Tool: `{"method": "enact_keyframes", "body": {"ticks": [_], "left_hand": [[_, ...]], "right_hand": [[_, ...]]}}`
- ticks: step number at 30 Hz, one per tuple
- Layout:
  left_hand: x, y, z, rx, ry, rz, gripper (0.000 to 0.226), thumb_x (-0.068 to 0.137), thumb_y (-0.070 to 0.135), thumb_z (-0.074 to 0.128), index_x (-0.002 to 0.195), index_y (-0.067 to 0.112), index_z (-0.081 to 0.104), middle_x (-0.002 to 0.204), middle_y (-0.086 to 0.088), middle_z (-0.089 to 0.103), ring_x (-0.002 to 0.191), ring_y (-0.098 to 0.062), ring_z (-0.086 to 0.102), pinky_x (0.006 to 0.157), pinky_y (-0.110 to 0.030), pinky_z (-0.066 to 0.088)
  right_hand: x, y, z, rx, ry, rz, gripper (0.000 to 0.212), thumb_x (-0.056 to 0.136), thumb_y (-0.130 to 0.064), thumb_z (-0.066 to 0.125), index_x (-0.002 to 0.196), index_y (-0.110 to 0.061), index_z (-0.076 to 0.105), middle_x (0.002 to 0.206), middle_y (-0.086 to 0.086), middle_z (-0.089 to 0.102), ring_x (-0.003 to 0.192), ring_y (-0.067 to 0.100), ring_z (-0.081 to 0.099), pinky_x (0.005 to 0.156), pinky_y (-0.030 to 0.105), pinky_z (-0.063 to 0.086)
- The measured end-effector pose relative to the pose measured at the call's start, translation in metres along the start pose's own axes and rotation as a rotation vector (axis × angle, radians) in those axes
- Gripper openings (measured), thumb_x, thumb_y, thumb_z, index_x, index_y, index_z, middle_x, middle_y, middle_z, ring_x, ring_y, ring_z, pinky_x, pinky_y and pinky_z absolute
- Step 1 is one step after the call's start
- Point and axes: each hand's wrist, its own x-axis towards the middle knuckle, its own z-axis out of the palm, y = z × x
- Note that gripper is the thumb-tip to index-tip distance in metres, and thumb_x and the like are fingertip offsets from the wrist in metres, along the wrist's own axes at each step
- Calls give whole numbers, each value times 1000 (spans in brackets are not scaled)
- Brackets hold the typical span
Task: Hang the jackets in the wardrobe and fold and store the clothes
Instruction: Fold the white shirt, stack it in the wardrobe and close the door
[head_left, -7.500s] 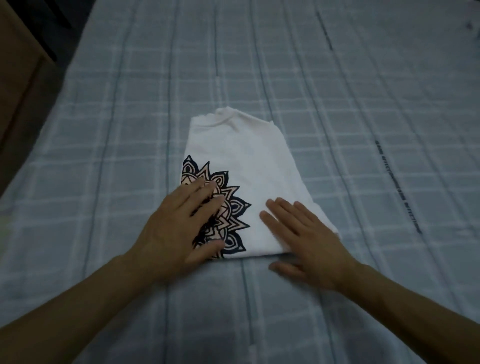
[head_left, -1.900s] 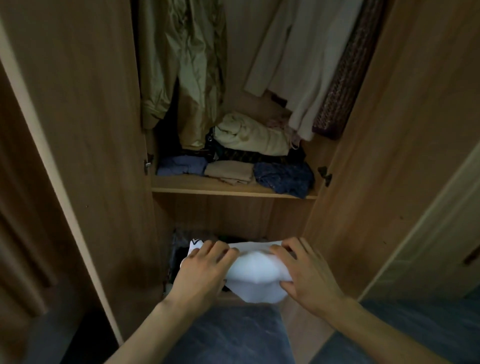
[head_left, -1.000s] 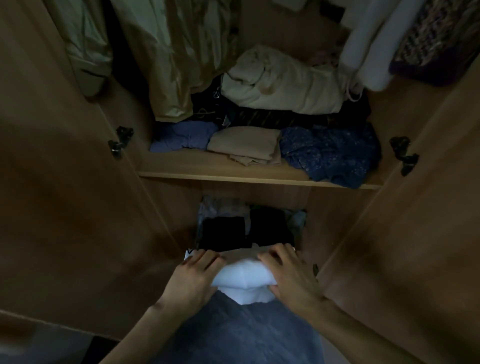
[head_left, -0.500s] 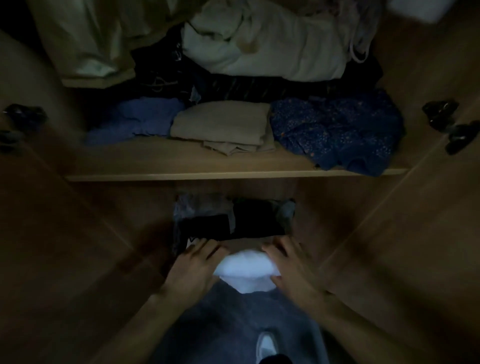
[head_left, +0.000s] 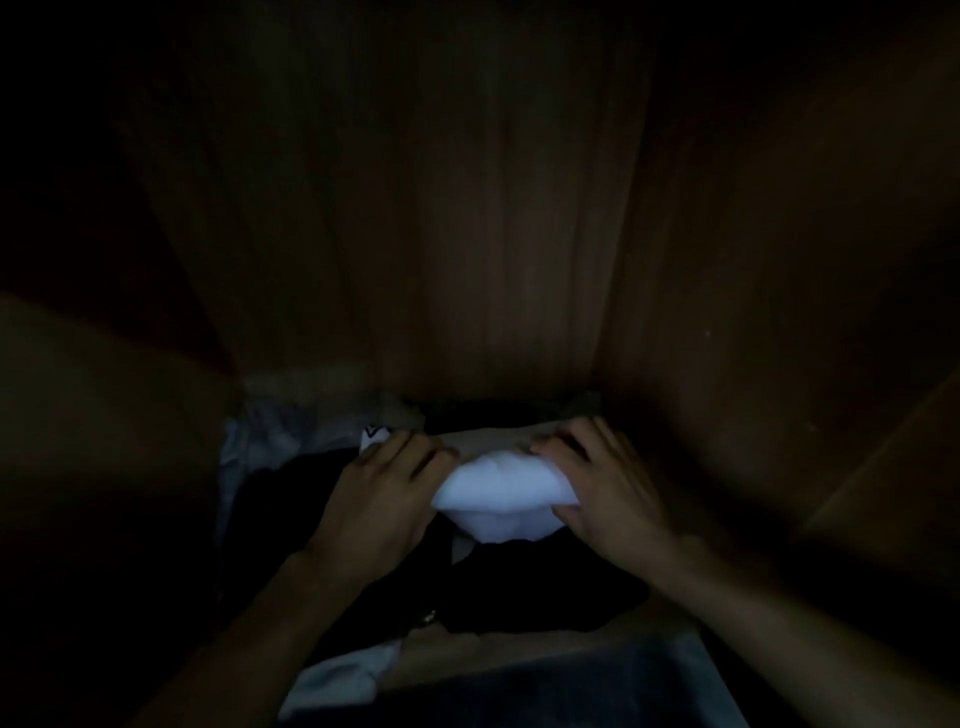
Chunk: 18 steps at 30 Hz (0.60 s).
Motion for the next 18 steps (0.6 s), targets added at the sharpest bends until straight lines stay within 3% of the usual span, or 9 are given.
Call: {"method": "enact_keyframes", "body": {"ticks": [1,2,3,5,8,12,15,18], "left_hand": [[-6,-1,20,-6,19,11,48,66,8,70,114,12,65,107,-10,65,92,-33,63,72,-42,53],[-10,-1,39,-7,32,24,47,68,7,68,115,11,64,108,-11,65,92,-34,63,72,-43,53],[-14,-1,55,-5,36,33,46,70,8,67,115,11,64,109,-11,65,93,-34,63,73,-44,53],[-16,-1,82,2,37,38,45,71,10,67,115,10,64,109,-12,65,92,-35,63,73,-44,53],[-9,-8,114,-5,27,36,48,70,14,70,117,13,61,109,-12,66,91,-36,63,73,-44,54],[19,-21,135,6,27,26,50,68,16,73,114,14,53,103,-15,64,88,-37,62,72,-46,54],[46,-28,141,43,141,27,37,76,14,66,112,9,59,104,-17,64,90,-39,61,79,-48,52],[54,-29,162,55,277,6,34,78,13,60,111,11,59,117,-17,64,101,-37,59,79,-45,48]], "right_hand": [[-8,5,21,-11,16,-33,47,89,-54,53,134,-53,43,127,-23,47,117,-3,40,97,19,30],[-16,15,41,57,35,-154,58,87,-45,61,140,-48,39,133,-18,41,124,4,37,101,26,31],[-24,22,48,116,-30,-258,65,81,-35,71,140,-40,44,134,-11,42,124,13,39,101,34,34],[-29,40,62,174,44,-328,67,67,-20,83,130,-26,58,125,0,51,114,23,49,91,43,44],[-11,55,96,184,98,-388,56,71,-25,68,126,-18,60,116,4,53,101,22,51,85,36,47],[14,69,105,162,148,-366,57,70,-30,56,126,-21,56,110,9,57,96,27,52,76,42,50],[35,72,103,108,281,-343,59,68,-30,59,125,-19,53,113,12,55,101,31,49,80,40,46],[43,77,118,122,364,-322,57,67,-21,68,123,-14,57,121,16,55,111,33,48,88,42,42]]}}
